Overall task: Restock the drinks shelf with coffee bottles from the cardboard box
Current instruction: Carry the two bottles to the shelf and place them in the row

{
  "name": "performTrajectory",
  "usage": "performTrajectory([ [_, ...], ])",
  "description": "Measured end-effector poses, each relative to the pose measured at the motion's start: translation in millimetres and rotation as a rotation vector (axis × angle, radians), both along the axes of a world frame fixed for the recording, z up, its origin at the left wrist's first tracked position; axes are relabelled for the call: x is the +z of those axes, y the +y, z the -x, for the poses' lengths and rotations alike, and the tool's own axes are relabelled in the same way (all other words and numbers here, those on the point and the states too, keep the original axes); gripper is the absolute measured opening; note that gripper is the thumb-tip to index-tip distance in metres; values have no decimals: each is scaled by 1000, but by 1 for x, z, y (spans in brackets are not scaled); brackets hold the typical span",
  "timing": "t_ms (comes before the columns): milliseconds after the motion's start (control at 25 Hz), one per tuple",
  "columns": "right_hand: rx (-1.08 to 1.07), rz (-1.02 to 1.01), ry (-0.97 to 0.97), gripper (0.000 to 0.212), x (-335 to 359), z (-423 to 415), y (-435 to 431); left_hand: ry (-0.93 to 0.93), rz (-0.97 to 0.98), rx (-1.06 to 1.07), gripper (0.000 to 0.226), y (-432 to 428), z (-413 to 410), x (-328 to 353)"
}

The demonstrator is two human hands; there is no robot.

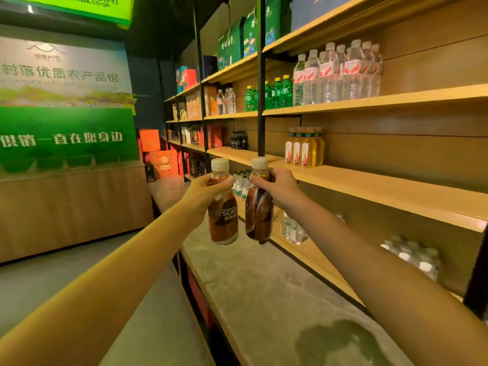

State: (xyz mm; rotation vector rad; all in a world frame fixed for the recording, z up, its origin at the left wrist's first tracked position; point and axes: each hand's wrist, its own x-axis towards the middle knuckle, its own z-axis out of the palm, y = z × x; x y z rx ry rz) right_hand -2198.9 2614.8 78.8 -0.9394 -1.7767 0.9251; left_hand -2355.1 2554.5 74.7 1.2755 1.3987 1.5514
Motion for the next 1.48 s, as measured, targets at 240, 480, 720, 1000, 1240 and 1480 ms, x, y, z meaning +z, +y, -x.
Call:
performTrajectory([
  [240,-169,5,-4,31,11,-16,137,17,14,-138,30,165,-2,9],
  [480,-396,11,-4,28,5,-62,238,14,54,-370,25,310,-46,-6],
  [720,-711,23,74,19,-4,-94,330,7,25,-628,47,461,-81,-15],
  [1000,-1040,33,179,35,6,-85,422,56,19,-857,55,590,-108,-2],
  [1240,-1192,27,150,37,0,-86,475,15,40,-950,47,644,-131,-6],
  [1480,-1274,21,159,35,-1,-98,508,55,34,-1033,45,673,-150,-3],
])
